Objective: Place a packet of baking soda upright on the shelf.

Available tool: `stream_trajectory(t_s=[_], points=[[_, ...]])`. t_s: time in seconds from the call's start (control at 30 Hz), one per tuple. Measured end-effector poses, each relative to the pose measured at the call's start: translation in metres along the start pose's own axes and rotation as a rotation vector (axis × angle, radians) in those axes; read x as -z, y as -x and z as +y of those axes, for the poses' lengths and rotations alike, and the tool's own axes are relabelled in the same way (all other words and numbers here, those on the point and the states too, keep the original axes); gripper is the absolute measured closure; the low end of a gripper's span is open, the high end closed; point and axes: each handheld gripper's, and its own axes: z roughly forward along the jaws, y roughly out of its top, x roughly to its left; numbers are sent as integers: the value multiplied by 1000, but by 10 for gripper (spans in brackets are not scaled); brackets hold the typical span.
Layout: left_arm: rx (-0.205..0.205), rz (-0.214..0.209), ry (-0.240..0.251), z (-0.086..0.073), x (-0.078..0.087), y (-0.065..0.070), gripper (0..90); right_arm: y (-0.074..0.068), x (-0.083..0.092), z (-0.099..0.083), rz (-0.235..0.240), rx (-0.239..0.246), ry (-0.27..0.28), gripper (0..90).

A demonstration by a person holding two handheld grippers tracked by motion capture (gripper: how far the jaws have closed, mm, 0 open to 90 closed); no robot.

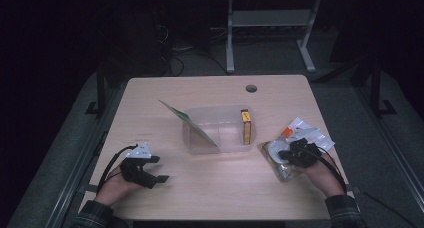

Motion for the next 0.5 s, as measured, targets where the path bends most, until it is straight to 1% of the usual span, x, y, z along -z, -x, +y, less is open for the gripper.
stream_trajectory(t_s=[0.03, 0.13, 0.27, 0.5], points=[[-1, 0, 0, 0, 0, 0, 158, -4, 1, -1, 4, -2, -3, 900], [-3, 1, -2, 0, -1, 0, 158, -13, 4, -5, 18, 23, -3, 900], [-5, 1, -4, 0, -1, 0, 158, -25, 6, -8, 52, 42, -9, 900], [-5, -2, -5, 1, -2, 1, 158, -47, 7, -7, 109, 107, -19, 900]])
